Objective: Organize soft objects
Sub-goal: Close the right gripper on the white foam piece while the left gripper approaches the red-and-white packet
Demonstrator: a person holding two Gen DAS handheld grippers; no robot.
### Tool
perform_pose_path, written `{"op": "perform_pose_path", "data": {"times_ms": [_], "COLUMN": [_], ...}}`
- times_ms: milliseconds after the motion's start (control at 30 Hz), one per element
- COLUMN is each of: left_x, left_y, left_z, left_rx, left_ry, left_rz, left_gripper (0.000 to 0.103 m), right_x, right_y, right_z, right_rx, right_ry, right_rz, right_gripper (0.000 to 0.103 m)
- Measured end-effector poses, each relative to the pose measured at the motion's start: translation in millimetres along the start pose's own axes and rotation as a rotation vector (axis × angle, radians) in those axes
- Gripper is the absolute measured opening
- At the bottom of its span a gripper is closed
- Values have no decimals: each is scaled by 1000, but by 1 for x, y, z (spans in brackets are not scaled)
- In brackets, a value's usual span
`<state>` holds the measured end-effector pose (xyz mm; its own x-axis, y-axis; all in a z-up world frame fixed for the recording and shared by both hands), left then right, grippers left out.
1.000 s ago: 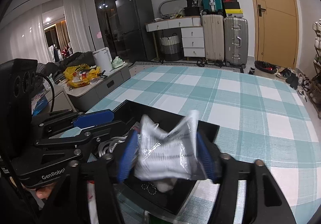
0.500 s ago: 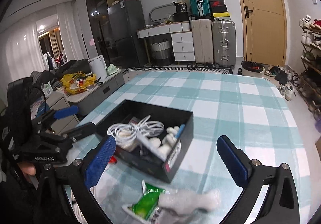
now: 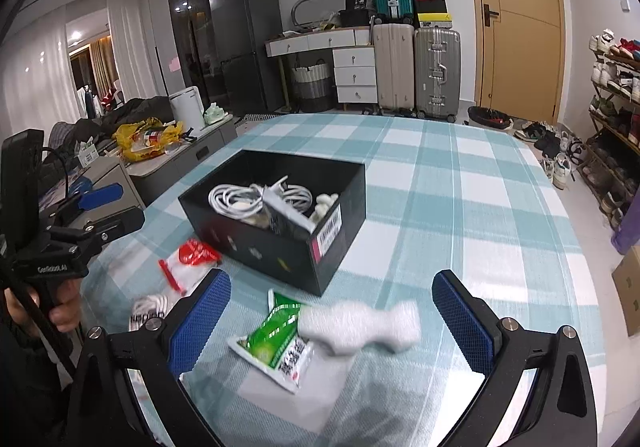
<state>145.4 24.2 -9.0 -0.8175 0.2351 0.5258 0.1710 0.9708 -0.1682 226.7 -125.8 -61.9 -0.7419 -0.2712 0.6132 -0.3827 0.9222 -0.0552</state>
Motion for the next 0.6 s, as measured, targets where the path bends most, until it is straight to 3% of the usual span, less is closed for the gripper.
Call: {"op": "perform_pose_path", "data": {"times_ms": [600], "left_x": [-22], "left_y": [8], "left_z": [22], "left_rx": [23], "left_ry": [85], "left_rz": [-10], "left_gripper": [103], "right_x": [-17], "right_y": [-7], "right_z": [12], "right_rx": [-21], "right_ry": [52], "right_rz": [3], "right_gripper": [102]}}
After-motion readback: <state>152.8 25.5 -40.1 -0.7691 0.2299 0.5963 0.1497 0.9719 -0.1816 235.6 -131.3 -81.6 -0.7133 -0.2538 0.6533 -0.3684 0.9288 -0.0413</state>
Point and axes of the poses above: each gripper's, at about its wrist camera, not at the fingertips, and x roughly against the way its jaws point, y to its left, z to its underside, the point moved 10 cm from there along -x, roughly the way its jaws point, and after that the axes turned 15 degrees about z, right-handed, at the moved point
